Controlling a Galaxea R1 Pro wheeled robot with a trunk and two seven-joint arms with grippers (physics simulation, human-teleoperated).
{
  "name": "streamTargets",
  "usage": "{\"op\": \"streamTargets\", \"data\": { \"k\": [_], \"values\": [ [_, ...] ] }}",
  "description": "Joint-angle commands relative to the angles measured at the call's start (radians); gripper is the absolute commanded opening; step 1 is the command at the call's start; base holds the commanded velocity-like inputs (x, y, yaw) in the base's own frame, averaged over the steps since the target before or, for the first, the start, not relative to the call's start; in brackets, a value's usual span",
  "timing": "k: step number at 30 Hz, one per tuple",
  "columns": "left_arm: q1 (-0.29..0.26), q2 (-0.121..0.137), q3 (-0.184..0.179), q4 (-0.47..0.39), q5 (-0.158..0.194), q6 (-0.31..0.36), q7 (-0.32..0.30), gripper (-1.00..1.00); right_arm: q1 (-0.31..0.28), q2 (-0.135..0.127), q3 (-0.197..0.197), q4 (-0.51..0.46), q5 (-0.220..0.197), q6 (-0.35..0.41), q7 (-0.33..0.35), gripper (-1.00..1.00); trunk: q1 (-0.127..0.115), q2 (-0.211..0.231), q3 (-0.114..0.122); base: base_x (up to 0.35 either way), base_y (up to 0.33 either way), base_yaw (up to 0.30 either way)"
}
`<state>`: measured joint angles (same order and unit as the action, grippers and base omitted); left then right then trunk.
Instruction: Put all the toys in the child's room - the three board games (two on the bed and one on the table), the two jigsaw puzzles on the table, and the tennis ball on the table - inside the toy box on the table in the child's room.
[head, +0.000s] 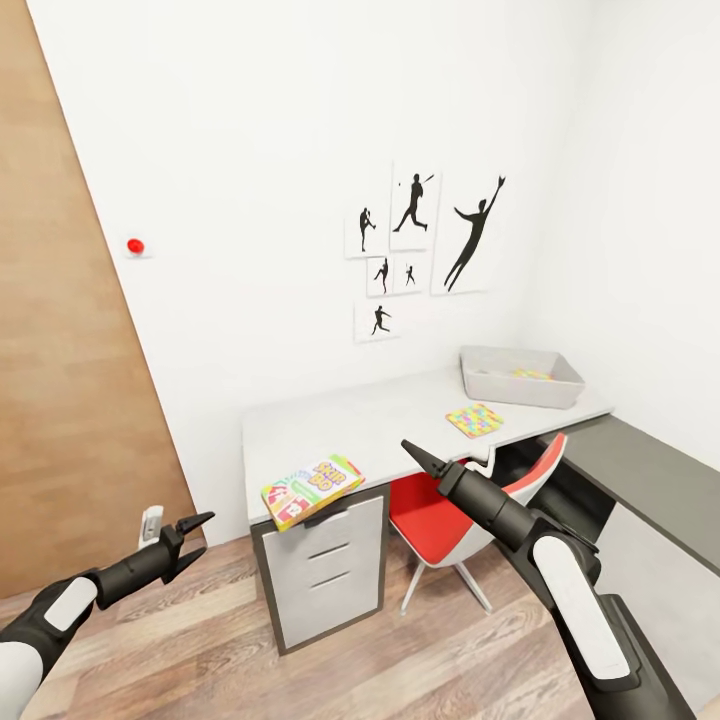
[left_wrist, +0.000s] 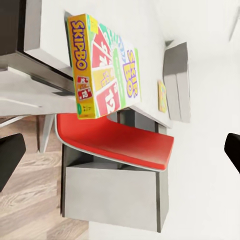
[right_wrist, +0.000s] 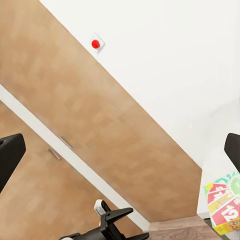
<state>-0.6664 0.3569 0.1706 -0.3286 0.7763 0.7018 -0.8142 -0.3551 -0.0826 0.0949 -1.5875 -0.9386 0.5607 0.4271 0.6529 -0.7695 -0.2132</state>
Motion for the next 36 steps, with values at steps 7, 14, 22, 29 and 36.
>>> {"op": "streamTargets", "data": {
  "k": [7,14,22,29,36],
  "values": [
    [-0.001,-0.001,0.003,0.002,0.001,0.005,0.021,1.00,-0.001,-0.001,0.000,0.000,-0.006,0.005,-0.001,1.00,0.027,-0.050,-0.024,0.000,0.000,0.000],
    [-0.001,-0.003,0.003,0.002,0.001,0.004,0.031,1.00,-0.001,0.000,0.000,0.000,-0.006,0.005,-0.001,1.00,0.054,-0.099,-0.045,0.000,0.000,0.000],
    [-0.001,-0.006,0.003,0.002,0.004,0.003,0.039,1.00,-0.001,0.001,0.000,0.001,-0.006,0.004,-0.001,1.00,0.085,-0.155,-0.071,0.000,0.000,0.000],
    [-0.001,-0.008,0.003,0.002,0.004,0.002,0.040,1.00,-0.001,0.003,0.000,0.001,-0.006,0.003,-0.002,1.00,0.111,-0.204,-0.092,0.000,0.000,0.000],
    [-0.001,-0.009,0.003,0.002,0.004,0.002,0.040,1.00,-0.001,0.005,0.000,0.001,-0.006,0.002,-0.002,1.00,0.138,-0.253,-0.114,0.000,0.000,0.000]
  ]
}}
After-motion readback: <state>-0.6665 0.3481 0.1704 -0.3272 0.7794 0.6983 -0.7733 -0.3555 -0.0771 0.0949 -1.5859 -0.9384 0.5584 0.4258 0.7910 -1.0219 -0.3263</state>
